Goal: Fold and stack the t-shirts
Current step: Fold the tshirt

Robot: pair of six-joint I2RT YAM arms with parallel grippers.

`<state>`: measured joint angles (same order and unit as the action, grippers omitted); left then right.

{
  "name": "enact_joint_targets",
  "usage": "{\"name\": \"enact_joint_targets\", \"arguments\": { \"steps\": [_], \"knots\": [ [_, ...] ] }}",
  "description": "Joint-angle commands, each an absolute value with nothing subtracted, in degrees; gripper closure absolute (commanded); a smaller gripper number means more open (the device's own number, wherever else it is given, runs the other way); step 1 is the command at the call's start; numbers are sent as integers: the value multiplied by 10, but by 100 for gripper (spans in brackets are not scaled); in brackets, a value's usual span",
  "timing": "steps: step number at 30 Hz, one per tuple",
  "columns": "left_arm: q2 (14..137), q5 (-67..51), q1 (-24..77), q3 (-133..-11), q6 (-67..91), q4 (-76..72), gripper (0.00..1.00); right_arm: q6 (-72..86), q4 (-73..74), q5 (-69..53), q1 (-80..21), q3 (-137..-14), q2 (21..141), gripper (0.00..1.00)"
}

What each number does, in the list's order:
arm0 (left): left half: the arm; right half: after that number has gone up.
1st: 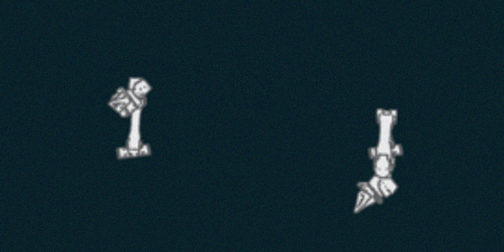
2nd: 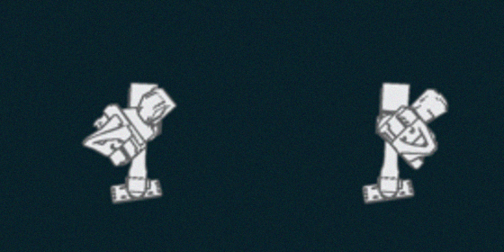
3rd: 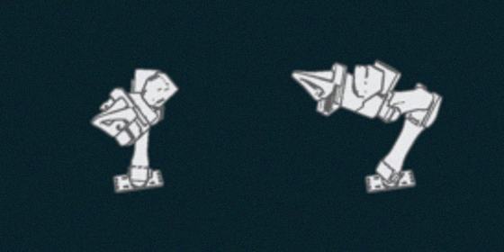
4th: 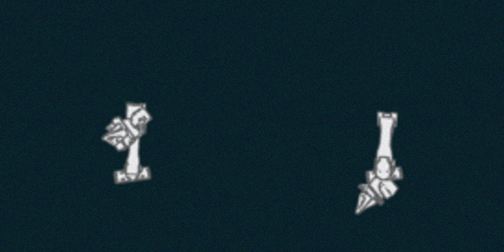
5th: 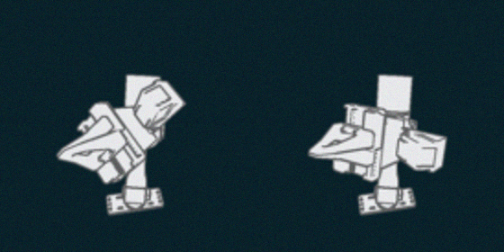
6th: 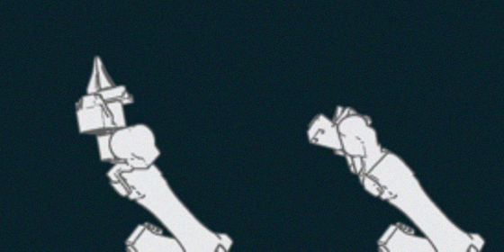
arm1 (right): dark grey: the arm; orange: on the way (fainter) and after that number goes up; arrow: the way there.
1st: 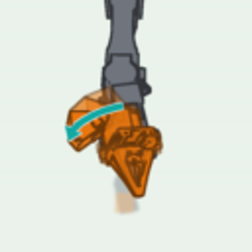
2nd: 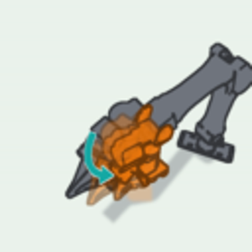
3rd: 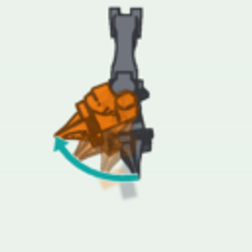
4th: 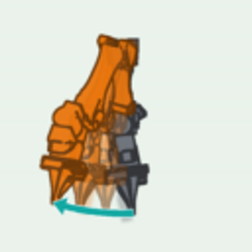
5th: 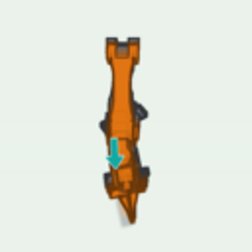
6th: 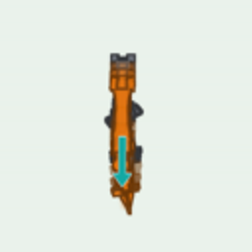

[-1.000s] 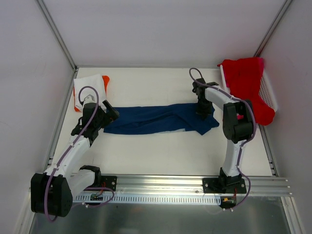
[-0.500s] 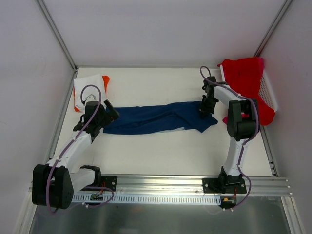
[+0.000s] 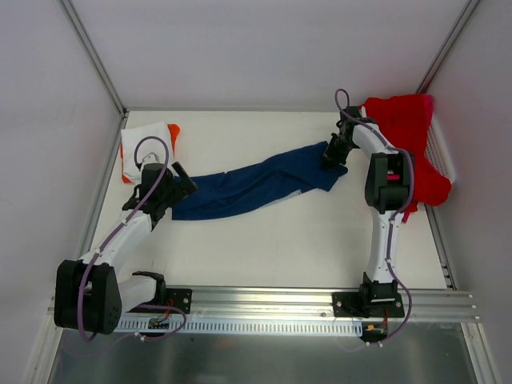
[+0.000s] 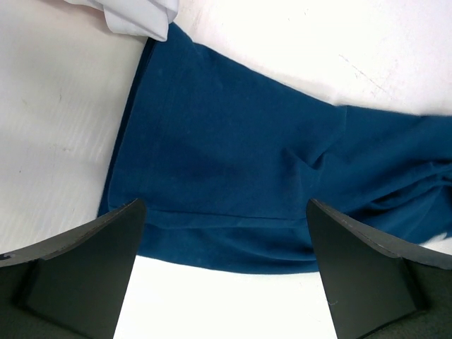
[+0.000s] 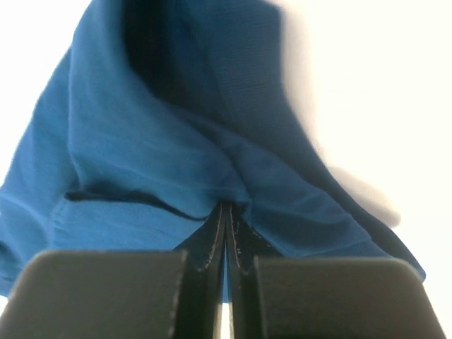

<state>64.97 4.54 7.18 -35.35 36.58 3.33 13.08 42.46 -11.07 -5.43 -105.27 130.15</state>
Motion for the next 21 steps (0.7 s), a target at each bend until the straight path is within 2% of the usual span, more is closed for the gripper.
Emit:
{"name": "enact_joint_targets", "arguments": {
  "steps": [1, 7, 13, 18, 19, 21],
  "knots": [
    [657, 50, 76, -375, 348, 17, 1, 148, 442, -163, -49, -1165, 1354, 100],
    [670, 57, 77, -381, 344, 18, 1, 205, 443, -250, -41, -1358, 1480, 99],
    [683, 55, 77, -382, 344, 13, 1, 308, 260, -320, -40, -1344, 1535, 99],
    [687, 54, 78, -378, 342, 12, 1, 442, 52, -309, -47, -1353, 1584, 99],
    [686, 55, 79, -376, 342, 11, 1, 459, 21, -297, -50, -1361, 1607, 98],
    [684, 62, 80, -373, 342, 9, 1, 502, -60, -276, -55, -1411, 1639, 86]
  ]
}}
